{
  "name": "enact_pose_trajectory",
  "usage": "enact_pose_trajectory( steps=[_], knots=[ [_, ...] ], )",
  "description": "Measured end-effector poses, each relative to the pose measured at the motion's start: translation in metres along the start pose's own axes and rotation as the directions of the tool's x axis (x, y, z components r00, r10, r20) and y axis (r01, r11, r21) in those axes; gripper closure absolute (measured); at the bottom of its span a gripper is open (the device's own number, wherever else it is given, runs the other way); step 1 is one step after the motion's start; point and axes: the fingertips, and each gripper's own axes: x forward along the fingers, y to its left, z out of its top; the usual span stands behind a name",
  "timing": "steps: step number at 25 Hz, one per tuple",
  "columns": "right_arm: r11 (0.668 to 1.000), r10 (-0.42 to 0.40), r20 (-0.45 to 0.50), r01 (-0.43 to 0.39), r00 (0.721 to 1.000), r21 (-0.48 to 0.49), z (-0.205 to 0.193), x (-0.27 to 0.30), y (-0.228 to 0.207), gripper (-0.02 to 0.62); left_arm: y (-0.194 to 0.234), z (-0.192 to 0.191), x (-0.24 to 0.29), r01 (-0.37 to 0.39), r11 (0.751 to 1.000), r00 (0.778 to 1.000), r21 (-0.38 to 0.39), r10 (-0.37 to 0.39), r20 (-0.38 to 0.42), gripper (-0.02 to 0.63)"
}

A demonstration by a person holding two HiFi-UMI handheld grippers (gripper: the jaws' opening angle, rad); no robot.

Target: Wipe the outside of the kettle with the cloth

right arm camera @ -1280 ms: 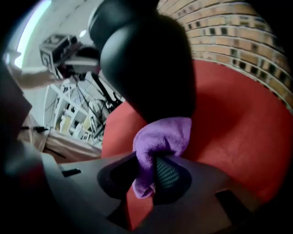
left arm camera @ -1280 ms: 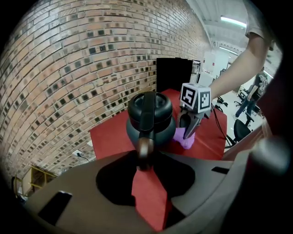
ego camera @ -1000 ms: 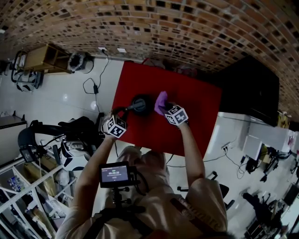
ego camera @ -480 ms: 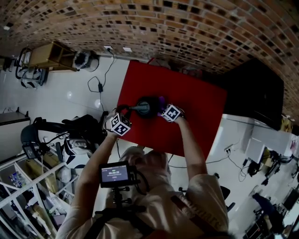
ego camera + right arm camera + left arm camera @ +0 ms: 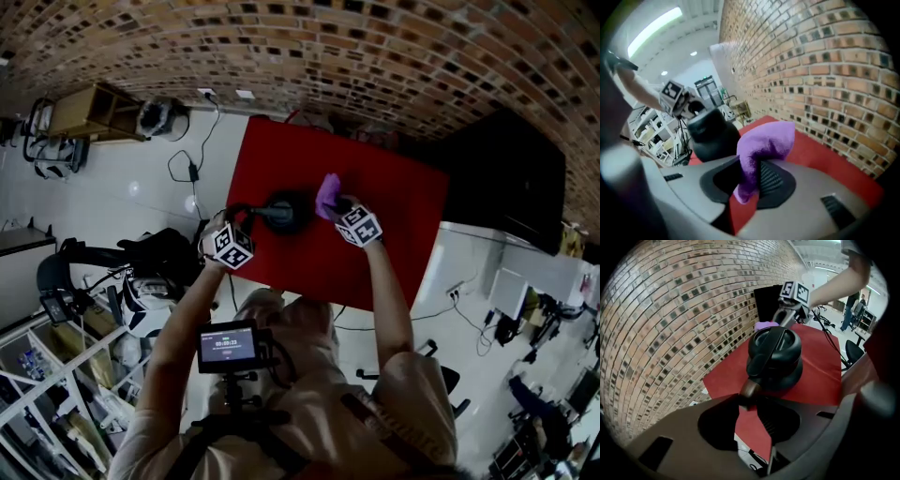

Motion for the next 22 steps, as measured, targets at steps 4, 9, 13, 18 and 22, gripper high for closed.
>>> enact_pose_trajectory(
  steps=[4,9,13,18,22],
  knots=[
    [0.978,0.148,-0.005,-0.147,0.989,-0.15,0.057,0.01,0.018,0.499,-0.007,0.0,0.0,-0.014,1.0,1.0,0.003,0.014,-0.019,0.494],
    [0.975,0.216,-0.126,-0.22,0.968,-0.017,0.015,0.071,0.011,0.503,-0.01,0.0,0.001,-0.006,1.0,0.999,0.004,0.006,-0.036,0.494],
    [0.96,0.212,-0.171,-0.172,0.962,0.22,-0.039,0.099,-0.007,0.505,-0.008,-0.001,0.0,-0.018,1.0,0.999,-0.01,0.017,-0.027,0.494],
    [0.922,0.245,-0.245,-0.147,0.938,0.36,-0.086,0.092,0.011,0.503,-0.006,-0.002,0.001,-0.022,1.0,1.0,-0.011,0.022,-0.01,0.494],
    [0.888,0.191,-0.17,-0.096,0.967,0.45,-0.099,0.062,0.022,0.502,-0.006,-0.007,0.001,-0.019,1.0,1.0,-0.024,0.019,-0.017,0.492]
  ],
)
